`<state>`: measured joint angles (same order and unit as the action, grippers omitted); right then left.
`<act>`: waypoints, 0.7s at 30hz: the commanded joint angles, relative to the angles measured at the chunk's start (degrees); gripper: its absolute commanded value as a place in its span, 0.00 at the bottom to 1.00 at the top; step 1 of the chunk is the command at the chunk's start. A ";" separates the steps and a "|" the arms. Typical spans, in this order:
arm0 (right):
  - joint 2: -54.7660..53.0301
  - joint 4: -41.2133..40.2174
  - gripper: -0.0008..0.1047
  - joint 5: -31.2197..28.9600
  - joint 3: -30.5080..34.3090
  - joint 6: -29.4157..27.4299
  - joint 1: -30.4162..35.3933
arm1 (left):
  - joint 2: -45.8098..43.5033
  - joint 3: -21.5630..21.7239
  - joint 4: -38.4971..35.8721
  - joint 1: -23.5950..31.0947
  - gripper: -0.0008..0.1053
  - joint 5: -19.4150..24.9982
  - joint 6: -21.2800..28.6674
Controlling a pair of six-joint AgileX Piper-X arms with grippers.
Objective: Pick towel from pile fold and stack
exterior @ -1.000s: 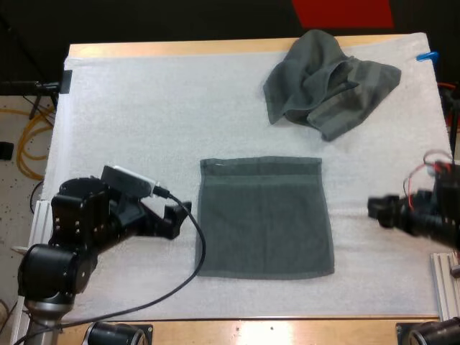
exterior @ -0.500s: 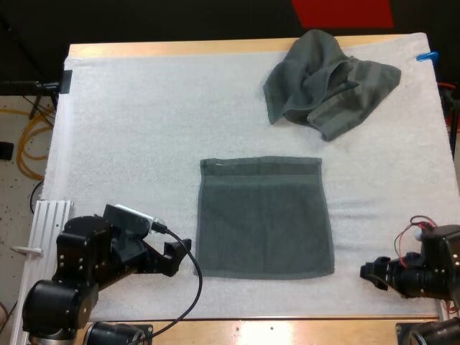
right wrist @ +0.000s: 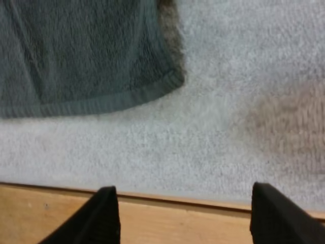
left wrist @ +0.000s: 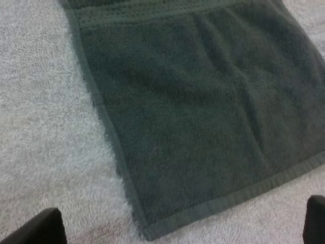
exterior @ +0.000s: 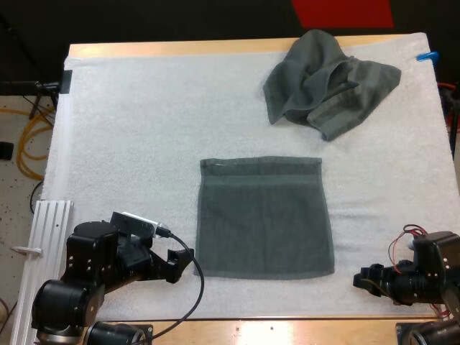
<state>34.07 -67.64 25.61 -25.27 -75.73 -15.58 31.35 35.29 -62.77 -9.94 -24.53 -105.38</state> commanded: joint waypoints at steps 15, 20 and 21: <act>12.62 13.17 0.53 1.19 -0.18 2.42 -0.10 | -0.28 0.12 3.99 0.16 0.85 -1.96 -1.15; 21.31 18.07 0.53 3.39 -0.18 -1.15 -0.10 | -0.28 0.12 4.10 0.16 0.85 -1.96 -1.15; 22.73 19.52 0.53 4.52 -0.18 -1.21 -0.10 | -0.28 0.12 4.07 0.16 0.85 -1.99 -1.15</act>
<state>56.95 -48.69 28.93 -25.27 -76.08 -15.58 31.35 35.29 -59.45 -9.94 -26.00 -105.88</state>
